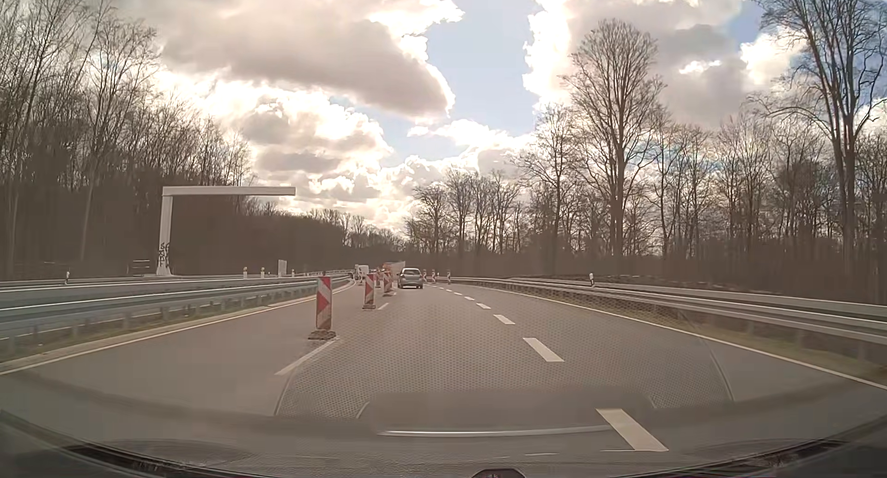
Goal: Follow the waypoints while adhering to traffic rules and regulations
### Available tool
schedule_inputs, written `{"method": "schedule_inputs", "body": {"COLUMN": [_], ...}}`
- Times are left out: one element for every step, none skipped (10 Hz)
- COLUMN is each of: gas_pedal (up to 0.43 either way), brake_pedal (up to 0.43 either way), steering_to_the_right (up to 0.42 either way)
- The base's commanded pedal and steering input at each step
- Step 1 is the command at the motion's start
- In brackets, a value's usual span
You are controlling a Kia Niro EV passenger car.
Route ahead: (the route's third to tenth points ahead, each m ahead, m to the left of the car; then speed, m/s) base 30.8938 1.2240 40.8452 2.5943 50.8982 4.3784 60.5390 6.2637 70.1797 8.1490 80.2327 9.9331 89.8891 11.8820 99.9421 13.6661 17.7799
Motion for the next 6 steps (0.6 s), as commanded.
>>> {"method": "schedule_inputs", "body": {"gas_pedal": [0.039,0.028,0.028,0.028,0.028,0.028], "brake_pedal": [0.000,0.000,0.000,0.000,0.000,0.000], "steering_to_the_right": [-0.008,-0.008,-0.008,-0.009,-0.009,-0.010]}}
